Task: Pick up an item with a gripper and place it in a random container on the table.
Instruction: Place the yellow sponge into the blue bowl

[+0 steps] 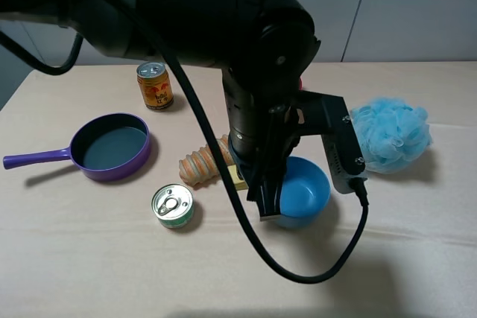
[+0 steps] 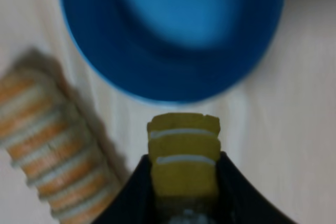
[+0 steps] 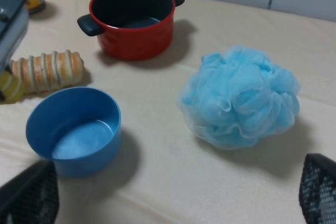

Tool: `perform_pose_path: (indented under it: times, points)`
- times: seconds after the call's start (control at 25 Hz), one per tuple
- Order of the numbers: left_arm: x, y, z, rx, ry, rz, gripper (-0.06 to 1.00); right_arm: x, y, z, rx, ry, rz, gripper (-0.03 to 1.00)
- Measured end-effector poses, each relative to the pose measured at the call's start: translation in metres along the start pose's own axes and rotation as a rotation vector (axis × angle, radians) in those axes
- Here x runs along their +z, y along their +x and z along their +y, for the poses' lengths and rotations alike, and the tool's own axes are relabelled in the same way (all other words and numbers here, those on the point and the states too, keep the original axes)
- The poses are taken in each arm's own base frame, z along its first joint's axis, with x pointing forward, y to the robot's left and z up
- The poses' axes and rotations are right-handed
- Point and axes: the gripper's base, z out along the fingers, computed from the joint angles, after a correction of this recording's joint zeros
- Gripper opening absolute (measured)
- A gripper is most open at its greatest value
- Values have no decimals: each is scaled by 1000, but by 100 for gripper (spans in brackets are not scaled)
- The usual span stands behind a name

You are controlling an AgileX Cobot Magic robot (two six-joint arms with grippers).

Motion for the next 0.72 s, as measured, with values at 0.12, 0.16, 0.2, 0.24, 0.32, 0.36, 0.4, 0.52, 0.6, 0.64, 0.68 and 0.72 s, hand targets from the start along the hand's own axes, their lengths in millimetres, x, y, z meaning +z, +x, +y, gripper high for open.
perform_pose_path:
  times: [0.12,0.16,0.2,0.24,0.32,0.36,0.4,0.52,0.6,0.64,0.68,0.72]
  points:
    - [0,-6,2,-1,-17,-58,23,0,0,0,0,0,0,69]
    - [1,-7,2,-2,-19,-72,23,0,0,0,0,0,0,69]
    - [1,-8,2,-2,-24,-85,23,0,0,0,0,0,0,69]
    - [2,-10,2,-3,-27,-104,23,0,0,0,0,0,0,69]
    - [5,-14,2,-1,-31,-130,23,0,0,0,0,0,0,69]
    - [8,-16,1,0,-35,-146,23,0,0,0,0,0,0,69]
    - [10,-19,0,4,-37,-158,23,0,0,0,0,0,0,69]
    - [17,-25,-1,1,-40,-205,23,0,0,0,0,0,0,69]
    - [22,-28,-1,-4,-36,-219,23,0,0,0,0,0,0,69]
    - [26,-28,-2,-6,-32,-218,23,0,0,0,0,0,0,69]
    - [27,-29,-2,-6,-32,-220,23,0,0,0,0,0,0,69]
    - [30,-29,-2,-7,-30,-221,23,0,0,0,0,0,0,69]
